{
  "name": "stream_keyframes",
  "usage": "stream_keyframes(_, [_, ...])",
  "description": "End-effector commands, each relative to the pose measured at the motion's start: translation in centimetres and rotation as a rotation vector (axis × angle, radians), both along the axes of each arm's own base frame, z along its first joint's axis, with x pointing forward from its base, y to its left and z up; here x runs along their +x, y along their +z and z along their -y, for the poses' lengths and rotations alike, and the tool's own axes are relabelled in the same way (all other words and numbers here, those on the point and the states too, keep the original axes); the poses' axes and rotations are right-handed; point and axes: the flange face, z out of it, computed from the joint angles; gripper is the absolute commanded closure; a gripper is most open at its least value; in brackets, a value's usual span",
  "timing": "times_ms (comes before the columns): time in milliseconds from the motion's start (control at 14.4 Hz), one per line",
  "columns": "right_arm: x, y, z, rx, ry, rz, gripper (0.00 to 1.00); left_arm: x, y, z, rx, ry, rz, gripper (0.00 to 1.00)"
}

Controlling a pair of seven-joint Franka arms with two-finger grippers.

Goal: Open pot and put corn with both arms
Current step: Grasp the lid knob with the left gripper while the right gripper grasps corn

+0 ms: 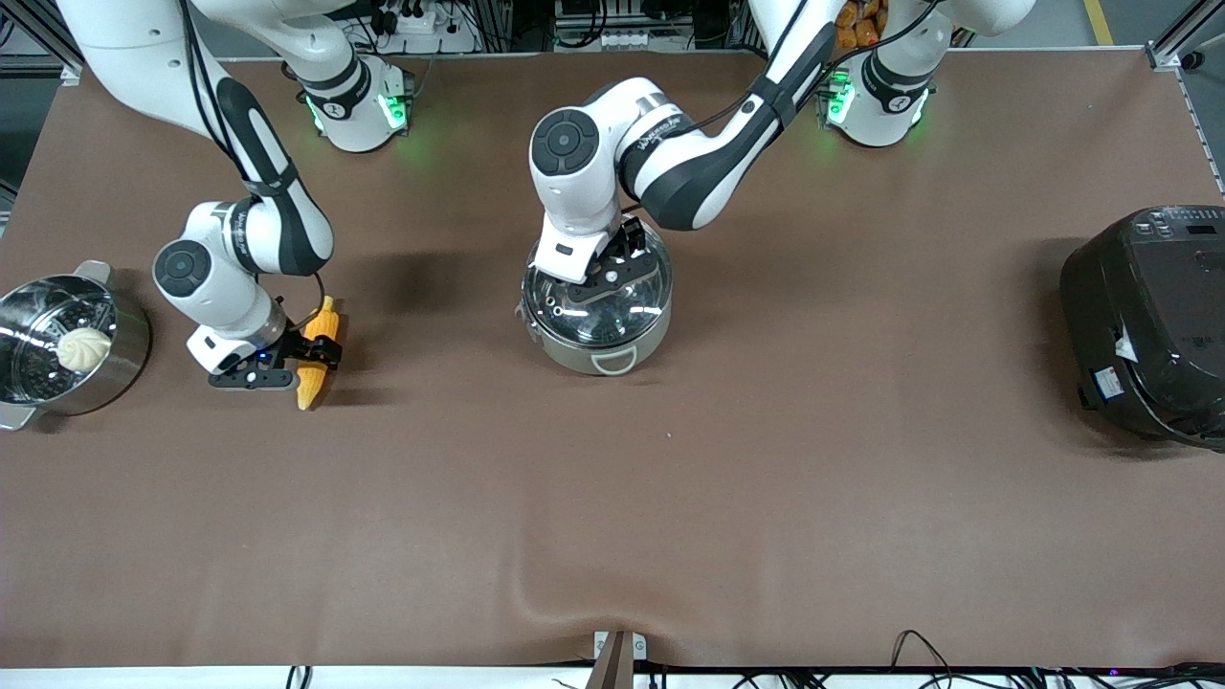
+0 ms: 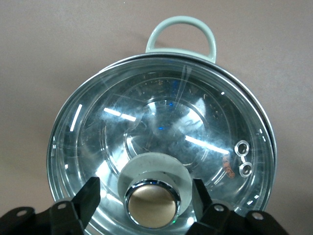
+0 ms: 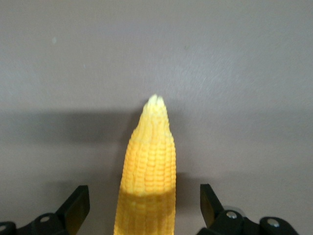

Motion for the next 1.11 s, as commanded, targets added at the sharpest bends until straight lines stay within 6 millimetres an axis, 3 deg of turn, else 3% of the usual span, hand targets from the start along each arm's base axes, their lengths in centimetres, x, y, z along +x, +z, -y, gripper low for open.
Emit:
stream_keyframes(0, [-1.1, -1.0, 0.3, -0.003, 0.047, -0.014, 0.0, -0.3, 0.1, 0.3, 0.008, 0.019, 0.018, 0.15])
stream_keyframes(278, [-1.1, -1.0, 0.2, -0.002, 0.05, -0.017, 0.02, -1.2, -0.5, 0.7, 0.02, 0.018, 0.011, 0.18])
stream_keyframes(486, [-1.1, -0.9, 0.1, 0.003, 0.046, -0.02, 0.58, -1.6, -1.0, 0.4, 0.04, 0.014, -0.001, 0.25])
stream_keyframes(556, [-1.0, -0.9, -0.1, 0.003, 0.048, -0.019, 0.72, -1.7, -0.8, 0.4, 0.036, 0.013, -0.001, 0.27])
stream_keyframes(625, [-0.9, -0.6, -0.4, 0.006, 0.054, -0.013, 0.79, -1.7, -0.8, 0.4, 0.036, 0.013, -0.001, 0.32])
stream_keyframes(694, [-0.7, -0.3, -0.8, 0.01, 0.056, -0.009, 0.82, -1.7, -0.8, 0.5, 0.035, 0.012, -0.002, 0.39])
stream_keyframes(764, [-0.6, 0.0, -1.1, 0.013, 0.06, -0.01, 0.84, -1.7, -0.8, 0.5, 0.035, 0.012, -0.002, 0.55])
stream_keyframes(833, [-0.1, 0.7, -1.2, 0.015, 0.061, -0.011, 0.85, -1.8, -0.8, 0.5, 0.034, 0.013, -0.004, 0.81])
stream_keyframes(903, [0.3, 1.4, -1.3, 0.019, 0.061, -0.021, 0.88, -1.8, -0.8, 0.4, 0.038, 0.016, -0.008, 1.0])
stream_keyframes(1042, [1.1, 2.9, -1.6, 0.026, 0.064, -0.049, 0.87, -2.0, 0.3, 0.3, 0.042, 0.013, -0.005, 1.0])
